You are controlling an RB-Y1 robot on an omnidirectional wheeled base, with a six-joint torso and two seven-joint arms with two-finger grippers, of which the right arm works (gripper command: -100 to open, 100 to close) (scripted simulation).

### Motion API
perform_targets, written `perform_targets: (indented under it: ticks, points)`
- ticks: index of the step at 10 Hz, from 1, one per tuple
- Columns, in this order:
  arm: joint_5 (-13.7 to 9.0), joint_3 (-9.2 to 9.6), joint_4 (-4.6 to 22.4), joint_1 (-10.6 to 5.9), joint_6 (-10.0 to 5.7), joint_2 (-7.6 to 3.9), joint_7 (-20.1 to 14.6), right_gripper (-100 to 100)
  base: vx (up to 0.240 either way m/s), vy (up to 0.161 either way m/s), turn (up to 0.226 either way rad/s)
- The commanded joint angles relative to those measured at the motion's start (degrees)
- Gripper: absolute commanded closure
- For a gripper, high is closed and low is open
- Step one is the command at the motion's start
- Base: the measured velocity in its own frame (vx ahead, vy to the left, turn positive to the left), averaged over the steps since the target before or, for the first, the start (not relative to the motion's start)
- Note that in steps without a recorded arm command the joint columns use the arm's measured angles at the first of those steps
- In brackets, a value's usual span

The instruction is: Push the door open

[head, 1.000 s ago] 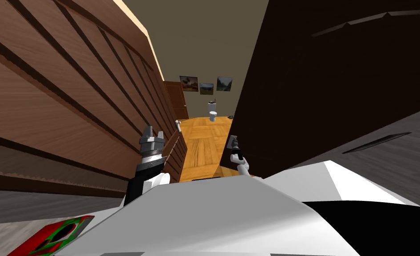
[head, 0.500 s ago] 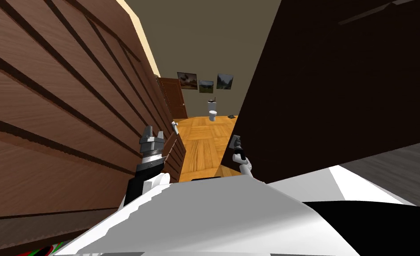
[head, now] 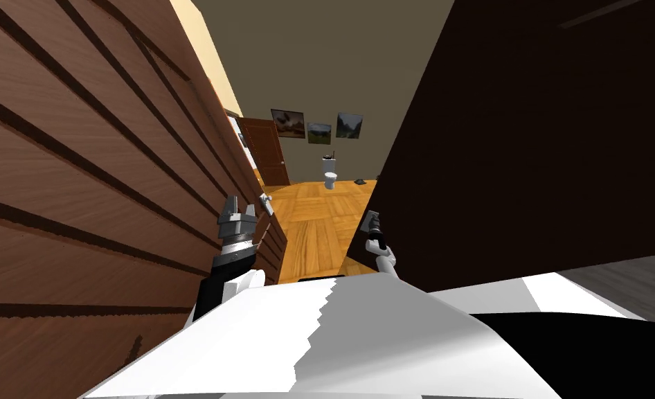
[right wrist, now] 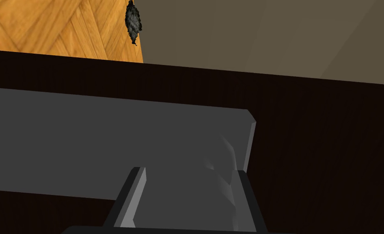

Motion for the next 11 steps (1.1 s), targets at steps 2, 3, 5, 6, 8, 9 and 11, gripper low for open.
perform_targets:
  ticks: [2, 3, 5, 6, 8, 9, 11]
  points:
    - [-0.36, -2.05, -2.35, 1.22, 0.75, -0.4, 0.29, 100, 0.119, 0.015, -0.033]
    - [-0.43, -2.42, -2.39, 1.25, 0.77, -0.43, 0.36, 100, 0.171, 0.043, -0.051]
    - [-0.64, -3.52, -2.53, 1.36, 0.85, -0.47, 0.56, 100, 0.136, 0.019, -0.043]
    - [-0.79, -4.25, -2.63, 1.43, 0.9, -0.47, 0.69, 100, 0.178, 0.039, -0.076]
    - [-0.86, -4.62, -2.67, 1.46, 0.93, -0.46, 0.76, 100, 0.113, 0.012, -0.045]
    - [-1.07, -5.68, -2.81, 1.56, 1.0, -0.37, 0.96, 100, 0.118, 0.023, -0.012]
    - [-1.27, -6.72, -2.94, 1.66, 1.07, -0.23, 1.15, 100, 0.157, 0.029, -0.073]
